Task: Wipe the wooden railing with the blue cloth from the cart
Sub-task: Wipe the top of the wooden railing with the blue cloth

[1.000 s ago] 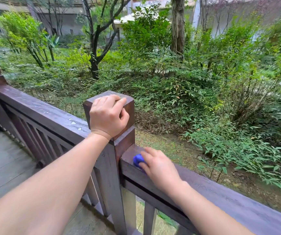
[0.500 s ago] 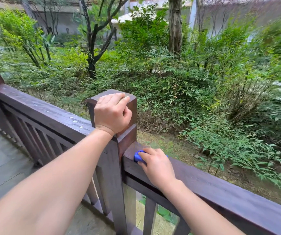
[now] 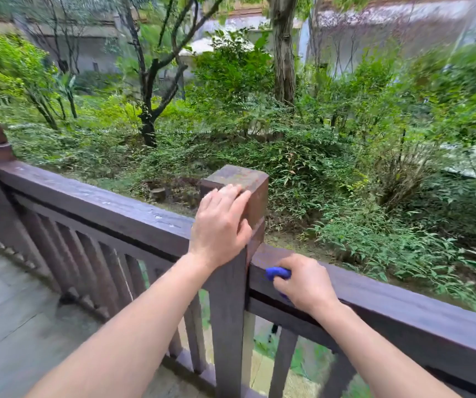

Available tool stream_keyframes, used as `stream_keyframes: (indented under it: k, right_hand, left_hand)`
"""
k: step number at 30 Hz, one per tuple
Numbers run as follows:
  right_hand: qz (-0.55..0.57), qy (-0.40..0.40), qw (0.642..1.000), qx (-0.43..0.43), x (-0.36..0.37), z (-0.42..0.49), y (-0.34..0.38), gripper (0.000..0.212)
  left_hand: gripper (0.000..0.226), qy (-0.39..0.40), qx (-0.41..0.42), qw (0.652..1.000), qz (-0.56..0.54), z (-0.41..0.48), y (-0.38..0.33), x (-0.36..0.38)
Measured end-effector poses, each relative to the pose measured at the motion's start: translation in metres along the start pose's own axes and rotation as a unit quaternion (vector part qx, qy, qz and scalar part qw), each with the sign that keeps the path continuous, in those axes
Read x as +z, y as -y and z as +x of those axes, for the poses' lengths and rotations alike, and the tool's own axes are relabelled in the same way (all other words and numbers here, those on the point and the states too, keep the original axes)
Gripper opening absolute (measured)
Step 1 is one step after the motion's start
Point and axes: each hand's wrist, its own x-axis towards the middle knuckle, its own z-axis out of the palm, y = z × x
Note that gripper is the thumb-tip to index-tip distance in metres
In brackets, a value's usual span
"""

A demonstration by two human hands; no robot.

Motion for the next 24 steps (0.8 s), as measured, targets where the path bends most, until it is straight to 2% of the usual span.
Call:
stream_keyframes:
  k: [7,14,24]
  right_hand:
    - [0.064,-0.034,0.997,-0.039,0.008,-0.010,0.093,0.022]
    - [0.092,-0.045,0.992,-0.078,0.028,0.015,0.186,0.027]
    - [0.087,-0.047,0.988,-0.122,0.073,0.075,0.243,0.025]
  left_hand:
    - [0.055,0.061,-0.102,0.993,0.023,-0.080,0.074,-0.046]
    - [0.064,0.134,-0.148,0.977,0.079,-0.122,0.154,-0.089]
    - [0.064,0.190,-0.207,0.953,0.110,-0.134,0.248,-0.077]
